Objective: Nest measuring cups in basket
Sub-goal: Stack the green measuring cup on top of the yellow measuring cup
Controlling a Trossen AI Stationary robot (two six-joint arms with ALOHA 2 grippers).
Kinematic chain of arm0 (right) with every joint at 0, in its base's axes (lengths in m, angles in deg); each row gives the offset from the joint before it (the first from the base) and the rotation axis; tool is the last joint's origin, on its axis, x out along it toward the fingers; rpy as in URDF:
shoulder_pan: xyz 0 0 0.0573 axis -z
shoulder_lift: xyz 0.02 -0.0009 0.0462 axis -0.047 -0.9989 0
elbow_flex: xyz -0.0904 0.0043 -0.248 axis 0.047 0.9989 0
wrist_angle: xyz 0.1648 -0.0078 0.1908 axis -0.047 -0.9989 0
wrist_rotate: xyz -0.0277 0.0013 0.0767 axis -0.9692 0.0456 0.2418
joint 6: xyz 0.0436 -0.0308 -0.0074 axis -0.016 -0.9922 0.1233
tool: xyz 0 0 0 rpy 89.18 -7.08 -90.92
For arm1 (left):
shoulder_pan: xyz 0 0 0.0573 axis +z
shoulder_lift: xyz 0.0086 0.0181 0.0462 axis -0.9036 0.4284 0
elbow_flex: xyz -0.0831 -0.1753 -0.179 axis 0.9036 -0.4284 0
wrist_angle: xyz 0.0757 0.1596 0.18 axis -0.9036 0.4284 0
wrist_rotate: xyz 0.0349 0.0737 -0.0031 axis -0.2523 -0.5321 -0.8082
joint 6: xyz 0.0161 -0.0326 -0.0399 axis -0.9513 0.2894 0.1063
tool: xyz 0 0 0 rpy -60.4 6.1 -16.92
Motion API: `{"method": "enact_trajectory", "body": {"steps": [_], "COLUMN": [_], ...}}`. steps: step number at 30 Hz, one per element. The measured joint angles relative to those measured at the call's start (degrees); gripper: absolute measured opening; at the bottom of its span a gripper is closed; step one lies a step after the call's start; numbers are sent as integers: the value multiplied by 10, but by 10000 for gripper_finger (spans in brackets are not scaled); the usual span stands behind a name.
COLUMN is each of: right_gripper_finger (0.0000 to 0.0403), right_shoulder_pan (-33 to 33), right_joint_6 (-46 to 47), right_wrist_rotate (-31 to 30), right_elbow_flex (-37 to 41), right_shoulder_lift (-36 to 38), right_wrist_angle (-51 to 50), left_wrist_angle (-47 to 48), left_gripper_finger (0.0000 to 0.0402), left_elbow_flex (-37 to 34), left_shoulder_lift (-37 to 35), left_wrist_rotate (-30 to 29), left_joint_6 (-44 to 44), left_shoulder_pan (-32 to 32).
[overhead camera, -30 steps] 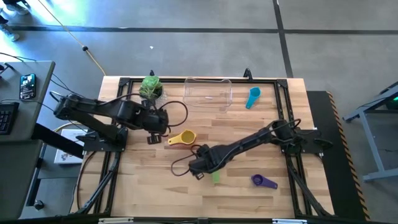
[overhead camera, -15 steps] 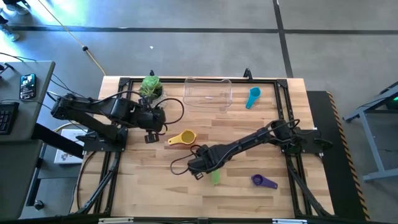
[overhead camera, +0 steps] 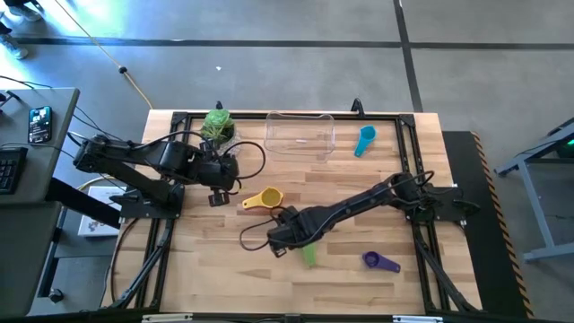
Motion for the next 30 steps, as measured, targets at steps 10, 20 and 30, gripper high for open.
{"method": "enact_trajectory", "body": {"steps": [10, 20, 30], "right_gripper_finger": [74, 74, 74], "right_shoulder_pan": [0, 5, 27], "right_joint_6": [0, -67, -253], "right_wrist_rotate": [-119, -216, -265], "right_elbow_flex": [-183, -237, -229], "right_shoulder_lift": [1, 45, 137], "right_wrist_angle": [-226, -287, -285], "left_wrist_angle": [0, 2, -62], "left_gripper_finger": [78, 86, 155], "left_elbow_flex": [0, 0, 1], "left_shoulder_lift": [-1, -1, 12], "left_wrist_rotate": [0, 75, 157], "left_joint_6": [33, 100, 279], "left_shoulder_pan": [0, 25, 54]}}
